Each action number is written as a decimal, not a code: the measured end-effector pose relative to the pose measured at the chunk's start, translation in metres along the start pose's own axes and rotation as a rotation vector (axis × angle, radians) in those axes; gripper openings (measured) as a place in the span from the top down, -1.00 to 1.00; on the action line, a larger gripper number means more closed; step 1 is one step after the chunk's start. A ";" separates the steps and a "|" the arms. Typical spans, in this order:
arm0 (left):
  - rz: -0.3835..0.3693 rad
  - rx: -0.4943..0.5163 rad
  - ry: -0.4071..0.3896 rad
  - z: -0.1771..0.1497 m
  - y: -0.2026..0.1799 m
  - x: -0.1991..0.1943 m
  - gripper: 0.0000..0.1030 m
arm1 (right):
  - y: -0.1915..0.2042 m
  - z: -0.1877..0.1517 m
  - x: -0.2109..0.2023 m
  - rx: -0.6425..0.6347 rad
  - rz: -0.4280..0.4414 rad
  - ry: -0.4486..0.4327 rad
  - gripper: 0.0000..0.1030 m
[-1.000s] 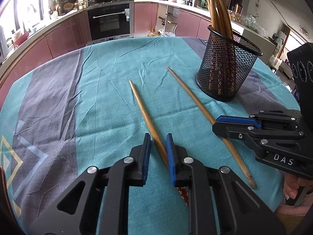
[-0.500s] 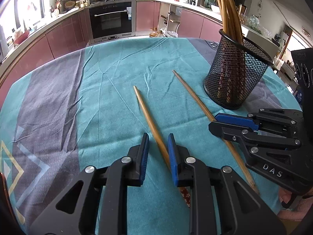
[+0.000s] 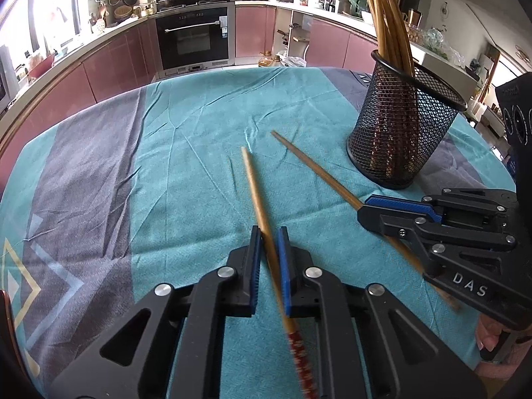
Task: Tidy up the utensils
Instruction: 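Close the left gripper on one chopstick while the right gripper closes on the other, then lift both chopsticks upright with both grippers and carry them above the mesh cup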
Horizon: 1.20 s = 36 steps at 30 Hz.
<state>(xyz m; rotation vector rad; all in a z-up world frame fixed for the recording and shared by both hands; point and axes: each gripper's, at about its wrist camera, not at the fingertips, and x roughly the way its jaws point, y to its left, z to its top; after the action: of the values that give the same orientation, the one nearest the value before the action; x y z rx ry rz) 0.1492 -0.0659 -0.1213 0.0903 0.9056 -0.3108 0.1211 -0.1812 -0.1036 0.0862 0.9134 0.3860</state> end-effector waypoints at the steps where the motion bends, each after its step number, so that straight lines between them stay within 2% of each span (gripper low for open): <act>1: 0.000 -0.003 0.000 0.000 0.000 0.000 0.83 | 0.000 0.000 0.000 0.000 0.003 0.001 0.88; 10: -0.007 -0.016 0.002 -0.002 0.002 -0.004 0.85 | 0.002 -0.002 -0.014 0.008 0.064 -0.026 0.88; 17: -0.016 -0.001 0.001 -0.005 -0.002 -0.007 0.85 | 0.013 -0.003 -0.010 -0.035 0.086 0.005 0.88; 28: -0.011 0.026 0.020 -0.005 -0.006 -0.003 0.80 | 0.018 -0.004 0.003 -0.072 0.032 0.034 0.88; 36: 0.000 0.018 0.012 -0.005 -0.009 -0.006 0.85 | 0.015 -0.006 -0.003 -0.056 0.048 0.006 0.89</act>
<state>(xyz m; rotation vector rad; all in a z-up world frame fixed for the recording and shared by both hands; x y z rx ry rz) 0.1391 -0.0715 -0.1192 0.1092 0.9149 -0.3191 0.1106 -0.1692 -0.1011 0.0562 0.9075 0.4566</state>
